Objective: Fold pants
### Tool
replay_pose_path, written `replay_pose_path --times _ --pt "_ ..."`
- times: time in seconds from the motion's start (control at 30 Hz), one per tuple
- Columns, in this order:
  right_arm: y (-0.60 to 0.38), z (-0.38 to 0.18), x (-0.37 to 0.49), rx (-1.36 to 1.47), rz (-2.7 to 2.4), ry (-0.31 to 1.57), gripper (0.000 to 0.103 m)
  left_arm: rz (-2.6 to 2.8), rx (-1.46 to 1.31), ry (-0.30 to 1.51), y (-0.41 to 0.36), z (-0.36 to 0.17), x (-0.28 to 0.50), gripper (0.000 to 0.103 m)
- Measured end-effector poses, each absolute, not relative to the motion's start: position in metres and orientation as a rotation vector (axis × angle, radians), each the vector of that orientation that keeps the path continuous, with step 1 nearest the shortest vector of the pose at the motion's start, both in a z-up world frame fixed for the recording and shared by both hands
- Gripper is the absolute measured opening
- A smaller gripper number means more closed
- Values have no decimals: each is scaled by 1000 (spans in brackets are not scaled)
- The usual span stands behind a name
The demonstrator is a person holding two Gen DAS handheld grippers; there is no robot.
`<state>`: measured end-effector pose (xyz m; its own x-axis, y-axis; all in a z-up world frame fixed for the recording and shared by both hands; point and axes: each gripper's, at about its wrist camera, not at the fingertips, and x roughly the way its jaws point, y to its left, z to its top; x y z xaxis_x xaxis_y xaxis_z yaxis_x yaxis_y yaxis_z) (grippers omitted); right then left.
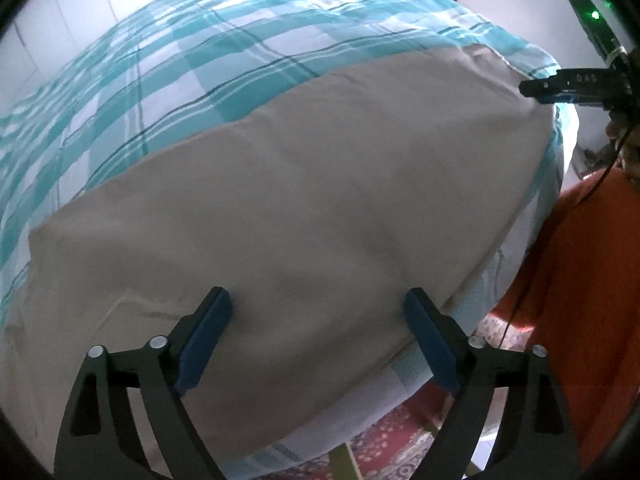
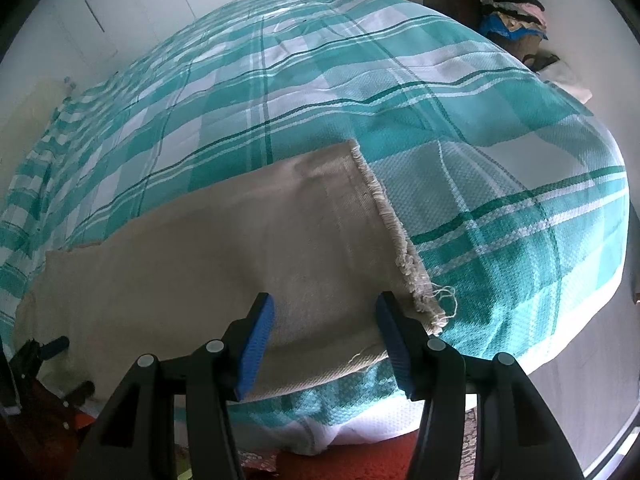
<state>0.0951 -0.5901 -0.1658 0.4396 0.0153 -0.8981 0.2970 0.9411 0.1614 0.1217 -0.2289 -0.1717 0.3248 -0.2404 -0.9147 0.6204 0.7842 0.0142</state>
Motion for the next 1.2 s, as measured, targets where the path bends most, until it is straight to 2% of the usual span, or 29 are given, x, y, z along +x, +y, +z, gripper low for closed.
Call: replay_pose_path --times 0.13,0.23,0.3,0.57,0.7,0.73,0.8,0.87,1.03,1.1,1.13,1.2 --pt "-596 -147 80 360 -181 976 54 -586 390 1106 -232 -178 127 92" --pt "-623 -129 44 565 -170 790 57 -590 383 1107 -232 -178 128 92" --pt "-649 -132 17 785 -178 732 59 -591 373 1107 -232 -179 129 92" --pt "-659 -165 22 1006 -60 860 59 -599 363 1106 -231 -180 129 93" --pt "-658 -179 47 1001 -69 948 59 -601 359 1103 -230 -180 129 93" --pt "-658 -182 50 1009 -64 953 57 -600 358 1102 -230 -180 129 93" --pt "-657 -183 57 1013 -48 963 45 -598 358 1101 -231 -181 128 93" --pt "-653 -180 63 992 -23 960 27 -596 359 1098 -231 -182 127 93" --pt "-640 -191 75 885 -69 1062 27 -589 358 1092 -232 -182 127 94" --pt "-640 -195 80 893 -71 1078 18 -597 347 1098 -231 -179 128 94" --pt "-640 -192 82 872 -73 1068 8 -608 331 1114 -228 -175 130 94" --pt "-634 -177 82 838 -68 1022 8 -625 268 1137 -214 -161 137 93"
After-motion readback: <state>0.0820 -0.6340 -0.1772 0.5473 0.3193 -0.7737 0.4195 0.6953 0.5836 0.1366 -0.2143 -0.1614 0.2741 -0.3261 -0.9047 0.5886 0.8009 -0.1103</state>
